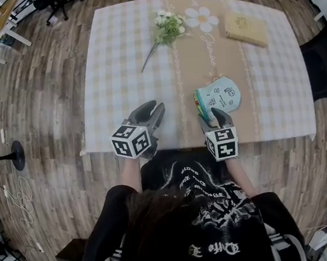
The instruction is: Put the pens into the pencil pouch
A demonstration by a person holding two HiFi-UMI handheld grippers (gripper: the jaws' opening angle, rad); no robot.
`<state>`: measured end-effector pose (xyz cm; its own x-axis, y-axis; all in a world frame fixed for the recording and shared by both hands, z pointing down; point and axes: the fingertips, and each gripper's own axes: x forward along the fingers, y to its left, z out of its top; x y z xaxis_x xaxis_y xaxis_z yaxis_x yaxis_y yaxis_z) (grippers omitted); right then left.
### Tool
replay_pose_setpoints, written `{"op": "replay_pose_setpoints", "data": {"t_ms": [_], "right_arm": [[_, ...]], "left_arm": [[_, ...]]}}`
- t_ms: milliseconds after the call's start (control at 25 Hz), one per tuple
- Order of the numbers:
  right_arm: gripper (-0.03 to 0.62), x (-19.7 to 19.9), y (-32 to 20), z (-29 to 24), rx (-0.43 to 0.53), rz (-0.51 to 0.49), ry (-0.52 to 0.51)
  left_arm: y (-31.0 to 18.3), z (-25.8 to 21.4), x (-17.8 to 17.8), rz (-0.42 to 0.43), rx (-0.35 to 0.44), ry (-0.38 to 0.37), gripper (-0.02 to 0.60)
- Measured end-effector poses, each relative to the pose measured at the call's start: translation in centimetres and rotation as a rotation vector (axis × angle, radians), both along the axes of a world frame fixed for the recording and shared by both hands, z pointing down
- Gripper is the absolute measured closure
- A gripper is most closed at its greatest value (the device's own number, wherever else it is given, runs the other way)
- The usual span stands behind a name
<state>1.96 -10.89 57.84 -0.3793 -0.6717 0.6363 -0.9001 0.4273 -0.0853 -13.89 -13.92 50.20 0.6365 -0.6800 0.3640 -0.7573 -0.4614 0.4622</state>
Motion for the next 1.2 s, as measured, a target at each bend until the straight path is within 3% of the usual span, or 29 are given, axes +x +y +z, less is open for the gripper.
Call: {"op": "replay_pose_setpoints", "data": {"t_ms": [120, 240, 360, 480, 760, 1200], "right_arm": [[0.383, 0.2, -0.2, -1.6, 0.07, 0.025, -0.024], [0.435, 0.9, -0.3, -3.1, 0.135, 0.075, -0.029], [0.547, 1.7, -0.5, -4.2, 0.197, 0.134, -0.021], [0.583, 1.7, -0.4, -4.9, 0.239, 0.157, -0.023], [0.586, 0.9, -0.3, -6.9, 0.308, 0.156, -0.025], [0.586, -0.8, 0.5, -7.0, 0.322, 0.145, 0.006]], "left_arm": [[0.7, 0.6, -0.5, 0.009, 0.021, -0.059, 0.436], [2.0, 1.1, -1.1, 0.023, 0.044, -0.121, 0.444], [2.7, 1.5, -1.9, 0.017, 0.075, -0.179, 0.526], [3.2, 1.6, -2.4, 0.013, 0.088, -0.179, 0.552], [3.6, 1.1, -3.3, 0.011, 0.107, -0.14, 0.561], [3.6, 0.4, -4.8, -0.019, 0.151, -0.157, 0.561]]}}
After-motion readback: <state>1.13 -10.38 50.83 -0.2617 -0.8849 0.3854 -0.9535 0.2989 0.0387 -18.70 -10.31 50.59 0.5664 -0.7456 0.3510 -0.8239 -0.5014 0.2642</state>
